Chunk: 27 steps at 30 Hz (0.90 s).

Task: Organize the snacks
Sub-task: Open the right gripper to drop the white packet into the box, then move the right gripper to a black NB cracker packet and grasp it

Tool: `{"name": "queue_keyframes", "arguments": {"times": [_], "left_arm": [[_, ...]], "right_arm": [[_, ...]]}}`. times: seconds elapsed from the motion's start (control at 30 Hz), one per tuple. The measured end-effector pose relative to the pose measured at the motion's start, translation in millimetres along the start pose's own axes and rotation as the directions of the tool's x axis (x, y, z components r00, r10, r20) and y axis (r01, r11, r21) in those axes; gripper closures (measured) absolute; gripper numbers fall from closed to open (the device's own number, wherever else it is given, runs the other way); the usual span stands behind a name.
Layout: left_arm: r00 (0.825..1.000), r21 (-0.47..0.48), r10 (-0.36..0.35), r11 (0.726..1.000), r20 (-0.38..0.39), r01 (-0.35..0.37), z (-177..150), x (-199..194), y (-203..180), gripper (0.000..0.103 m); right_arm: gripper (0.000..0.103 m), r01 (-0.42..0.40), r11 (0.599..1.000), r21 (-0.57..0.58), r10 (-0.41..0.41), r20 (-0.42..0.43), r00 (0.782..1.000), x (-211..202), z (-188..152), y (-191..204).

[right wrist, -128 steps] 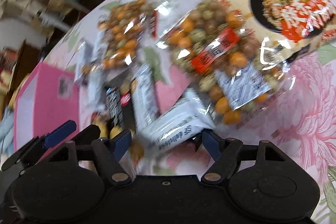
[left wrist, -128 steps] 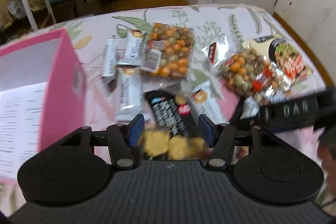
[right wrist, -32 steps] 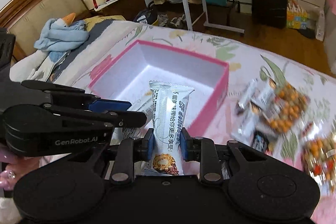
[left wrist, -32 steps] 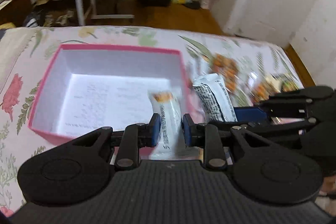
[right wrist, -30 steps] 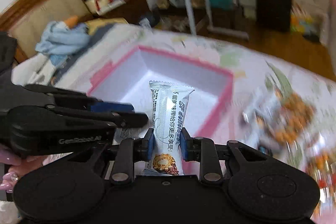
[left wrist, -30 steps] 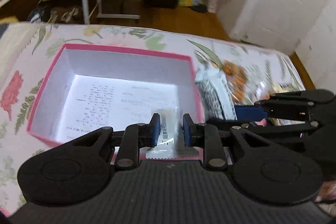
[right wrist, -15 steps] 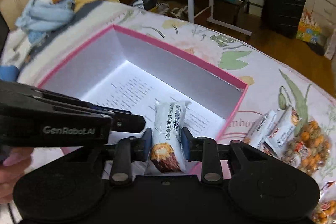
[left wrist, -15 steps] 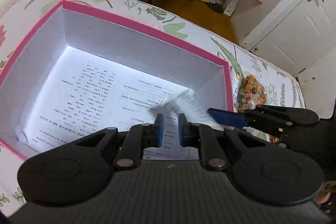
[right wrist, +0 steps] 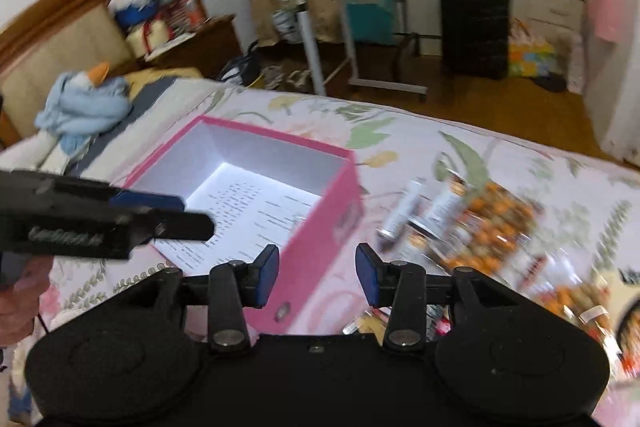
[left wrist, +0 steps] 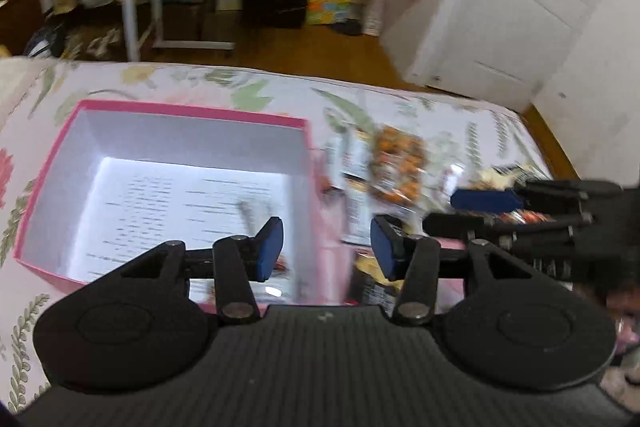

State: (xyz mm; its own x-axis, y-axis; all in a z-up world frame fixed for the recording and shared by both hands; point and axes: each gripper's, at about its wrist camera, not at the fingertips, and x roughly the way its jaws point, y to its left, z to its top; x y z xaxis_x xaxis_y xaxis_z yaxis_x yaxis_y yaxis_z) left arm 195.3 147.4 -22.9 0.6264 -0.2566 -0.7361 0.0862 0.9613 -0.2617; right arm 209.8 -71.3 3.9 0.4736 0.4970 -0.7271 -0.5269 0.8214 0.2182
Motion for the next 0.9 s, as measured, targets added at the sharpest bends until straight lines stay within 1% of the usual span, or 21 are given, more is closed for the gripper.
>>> {"name": "queue_keyframes", "arguments": {"times": [0.1,0.2,0.27,0.33,0.4,0.47,0.5,0.57,0.63,0.7,0.8,0.9], "left_arm": [[0.999,0.06,-0.04,0.997,-0.027,0.041,-6.3,0.0,-30.0,0.053],[0.996,0.107,-0.077,0.991,-0.051,0.082,-15.0,9.2,-56.9,0.053],[0.994,0.117,-0.091,0.988,-0.068,0.098,-22.8,18.3,-68.7,0.053],[0.993,0.102,-0.093,0.99,-0.077,0.101,-32.6,28.0,-72.6,0.053],[0.994,0.067,-0.076,0.994,-0.074,0.081,-45.5,40.1,-69.6,0.052],[0.993,0.062,-0.067,0.995,-0.094,0.073,-56.7,51.3,-68.6,0.052],[0.993,0.069,-0.058,0.995,-0.105,0.066,-61.9,56.1,-67.9,0.052],[0.993,0.115,-0.034,0.992,-0.117,0.047,-70.7,63.5,-71.0,0.052],[0.994,0.165,-0.02,0.986,-0.11,0.039,-77.0,67.5,-74.8,0.052],[0.994,0.194,-0.001,0.981,-0.112,0.022,-81.9,76.3,-77.1,0.051],[0.987,0.202,-0.003,0.979,-0.163,0.036,-86.6,92.6,-76.5,0.051],[0.982,0.22,0.035,0.975,-0.184,0.006,-90.6,104.5,-76.4,0.051]], "right_arm": [[0.055,-0.01,0.997,0.074,0.01,-0.003,1.0,-23.9,-5.6,-20.2],[0.054,-0.026,0.992,0.126,0.028,-0.017,0.999,-36.1,-13.7,-34.6],[0.054,-0.013,0.99,0.142,0.016,-0.022,1.0,-38.1,-19.8,-41.4],[0.054,-0.002,0.987,0.159,0.006,-0.027,1.0,-36.2,-26.4,-48.3],[0.054,0.019,0.981,0.191,-0.015,-0.023,1.0,-33.5,-33.9,-57.9],[0.054,0.05,0.974,0.219,-0.048,-0.016,0.999,-29.9,-41.6,-68.5],[0.054,0.057,0.972,0.227,-0.056,-0.013,0.998,-28.6,-44.8,-73.0],[0.054,0.059,0.966,0.251,-0.056,-0.016,0.998,-22.8,-50.1,-82.6],[0.054,0.045,0.961,0.271,-0.041,-0.023,0.999,-15.3,-56.8,-89.7],[0.054,0.03,0.959,0.283,-0.021,-0.036,0.999,-5.7,-63.7,-93.3],[0.054,0.001,0.958,0.286,0.015,-0.055,0.998,9.9,-74.3,-94.5],[0.054,-0.029,0.96,0.28,0.051,-0.072,0.996,25.3,-82.5,-91.4]]}}
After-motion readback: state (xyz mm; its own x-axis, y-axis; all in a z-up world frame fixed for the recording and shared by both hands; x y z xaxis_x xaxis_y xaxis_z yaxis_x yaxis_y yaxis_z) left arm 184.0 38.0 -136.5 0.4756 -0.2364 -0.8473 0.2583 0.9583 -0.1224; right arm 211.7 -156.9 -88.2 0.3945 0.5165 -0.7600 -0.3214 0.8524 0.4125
